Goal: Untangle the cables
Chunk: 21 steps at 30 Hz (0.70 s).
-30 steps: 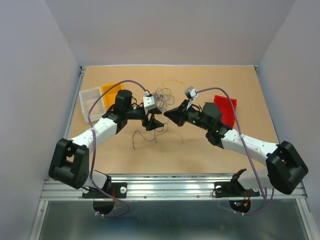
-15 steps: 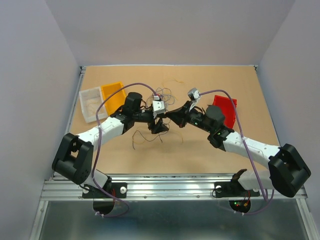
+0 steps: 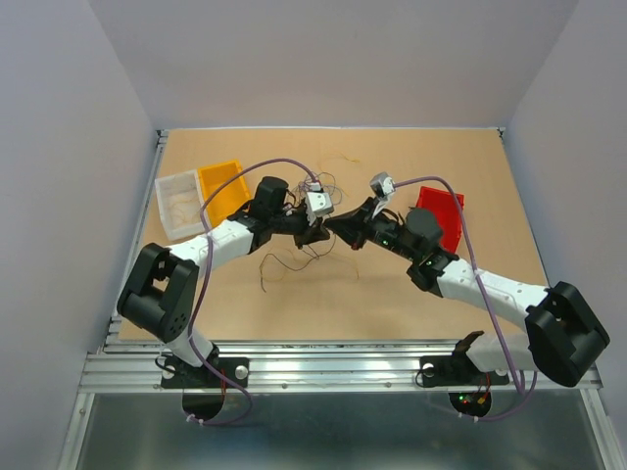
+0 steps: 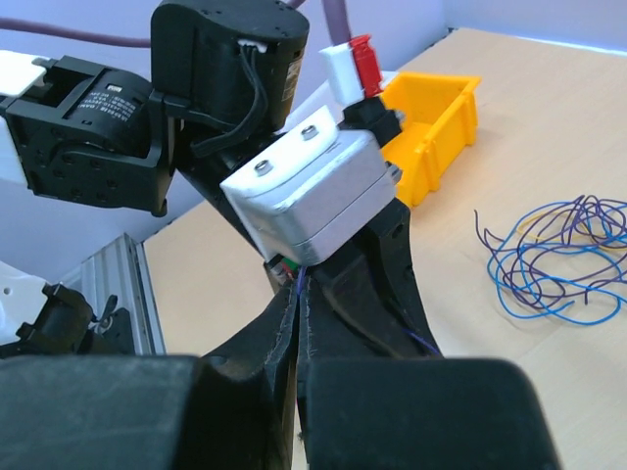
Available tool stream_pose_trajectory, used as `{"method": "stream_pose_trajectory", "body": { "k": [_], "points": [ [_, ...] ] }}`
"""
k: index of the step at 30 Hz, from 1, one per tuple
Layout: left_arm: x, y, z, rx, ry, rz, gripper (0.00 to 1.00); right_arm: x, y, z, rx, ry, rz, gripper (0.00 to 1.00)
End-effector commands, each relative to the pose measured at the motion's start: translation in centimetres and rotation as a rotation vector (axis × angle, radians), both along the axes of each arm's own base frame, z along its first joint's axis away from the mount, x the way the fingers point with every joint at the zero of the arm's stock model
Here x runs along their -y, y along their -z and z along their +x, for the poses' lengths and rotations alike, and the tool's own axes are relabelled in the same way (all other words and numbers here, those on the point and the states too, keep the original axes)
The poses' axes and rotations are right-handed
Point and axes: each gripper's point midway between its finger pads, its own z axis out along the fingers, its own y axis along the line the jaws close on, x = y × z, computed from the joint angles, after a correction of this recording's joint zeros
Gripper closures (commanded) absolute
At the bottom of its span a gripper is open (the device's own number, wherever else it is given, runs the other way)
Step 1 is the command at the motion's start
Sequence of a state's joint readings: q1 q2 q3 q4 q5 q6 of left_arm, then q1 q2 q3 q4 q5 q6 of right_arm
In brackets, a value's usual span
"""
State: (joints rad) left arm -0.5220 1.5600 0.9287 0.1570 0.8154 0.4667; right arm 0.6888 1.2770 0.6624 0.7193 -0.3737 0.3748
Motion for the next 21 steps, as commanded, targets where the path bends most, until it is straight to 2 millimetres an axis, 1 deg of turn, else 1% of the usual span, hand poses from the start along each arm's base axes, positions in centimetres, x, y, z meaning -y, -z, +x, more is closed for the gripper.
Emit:
{"method": "stream_pose_trajectory", "body": {
  "k": [1,2,5,6,8,9,10,11,12,13,14,16,17,18,19,20,21],
  "points": [
    [0.7,-2.0,1.5,0.045,-0.023,-0.021,1.0,0.2,-1.4,-0.7,0.052,-0.004,0.045,0.99],
    [0.6,-2.1,1.5,0.045,-0.027,-0.021,1.0,0.3,-1.3,-0.6,0.051,0.002,0.044,0.98],
    [0.3,-2.9,1.6,0.054,-0.054,-0.027,1.0,1.1,-1.2,0.3,0.044,0.075,0.05,0.72],
    [-0.1,-3.4,1.8,0.051,-0.07,-0.032,1.0,1.4,-1.0,0.4,0.037,0.093,0.05,0.55],
    [-0.6,-4.7,2.2,0.023,-0.099,-0.057,1.0,1.9,-0.8,0.8,0.033,0.133,0.053,0.47],
    [-1.0,-5.5,2.1,0.01,-0.103,-0.07,1.0,2.4,-1.1,1.3,0.035,0.174,0.061,0.37],
    [-1.2,-6.6,2.3,0.006,-0.107,-0.092,1.0,2.7,-0.8,1.5,0.03,0.194,0.056,0.31],
    [-2.1,-7.4,2.6,-0.015,-0.108,-0.119,1.0,2.9,-0.6,1.8,0.025,0.213,0.052,0.25],
    [-2.6,-8.5,2.5,-0.035,-0.116,-0.147,1.0,3.2,-0.3,2.2,0.023,0.242,0.046,0.18],
    [-3.2,-8.8,2.7,-0.052,-0.121,-0.162,1.0,3.3,-0.2,2.4,0.021,0.255,0.042,0.16],
    [-4.5,-10.1,3.0,-0.043,-0.128,-0.193,1.0,3.4,0.0,2.8,0.016,0.271,0.036,0.13],
    [-5.8,-11.3,3.6,-0.052,-0.168,-0.231,1.0,3.2,0.3,3.1,0.013,0.273,0.023,0.1],
    [-6.5,-11.9,3.6,-0.044,-0.182,-0.248,1.0,2.9,1.1,3.4,-0.003,0.272,0.003,0.1],
    [-7.7,-12.8,4.4,-0.022,-0.215,-0.269,1.0,2.8,0.8,3.7,0.0,0.274,0.004,0.1],
    [-8.3,-13.2,4.4,-0.036,-0.237,-0.289,1.0,2.5,1.5,4.0,-0.013,0.271,-0.013,0.1],
    [-9.0,-13.5,4.8,-0.032,-0.255,-0.304,1.0,2.2,1.7,4.1,-0.019,0.268,-0.018,0.1],
    [-10.3,-14.3,5.6,-0.007,-0.286,-0.326,1.0,2.0,1.5,4.4,-0.021,0.266,-0.016,0.1]
  ]
}}
